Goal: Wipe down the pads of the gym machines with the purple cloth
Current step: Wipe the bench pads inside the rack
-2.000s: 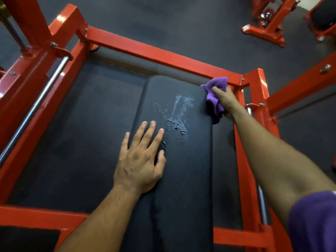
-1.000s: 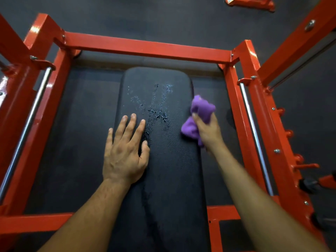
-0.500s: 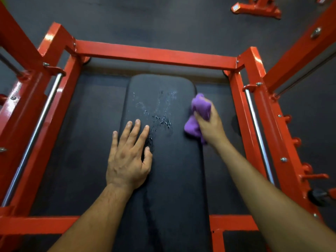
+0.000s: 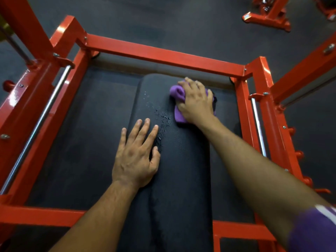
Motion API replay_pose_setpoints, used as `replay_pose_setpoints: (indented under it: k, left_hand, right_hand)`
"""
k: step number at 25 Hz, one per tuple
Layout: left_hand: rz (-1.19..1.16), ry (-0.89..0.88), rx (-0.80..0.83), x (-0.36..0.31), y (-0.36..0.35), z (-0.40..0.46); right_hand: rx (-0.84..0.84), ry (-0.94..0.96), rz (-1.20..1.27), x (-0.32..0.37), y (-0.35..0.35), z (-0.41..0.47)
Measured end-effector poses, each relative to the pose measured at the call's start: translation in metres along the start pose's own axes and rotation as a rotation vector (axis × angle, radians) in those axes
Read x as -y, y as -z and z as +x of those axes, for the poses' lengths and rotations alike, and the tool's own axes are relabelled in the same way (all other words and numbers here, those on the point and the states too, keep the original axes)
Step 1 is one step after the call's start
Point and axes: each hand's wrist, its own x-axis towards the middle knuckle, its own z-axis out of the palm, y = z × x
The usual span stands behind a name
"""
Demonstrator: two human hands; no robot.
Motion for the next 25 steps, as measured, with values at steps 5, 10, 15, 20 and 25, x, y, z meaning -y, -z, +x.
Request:
replay_pose_setpoints:
  k: [5, 10, 15, 20, 25]
  left_hand:
    - [-0.002, 0.003, 0.006, -0.002, 0.001, 0.0]
    - [-0.011, 0.005, 0.013, -0.001, 0.002, -0.001]
    - [-0.005, 0.014, 0.011, -0.001, 0.0, 0.001]
    - [0.005, 0.011, 0.024, -0.003, 0.001, -0.001]
    - [-0.009, 0.021, 0.029, -0.003, -0.001, 0.001]
  right_hand:
    - [0.015, -0.112, 0.016, -0.002, 0.005, 0.041]
    - [-0.062, 0.148, 0.085, -0.006, 0.003, -0.123]
    - [-0.107, 0.068, 0.028, -0.005, 0.003, -0.012]
    - [-0.065, -0.077, 0.097, 0.0, 0.005, 0.013]
    - [-0.32, 0.093, 0.216, -0.002, -0.008, -0.097]
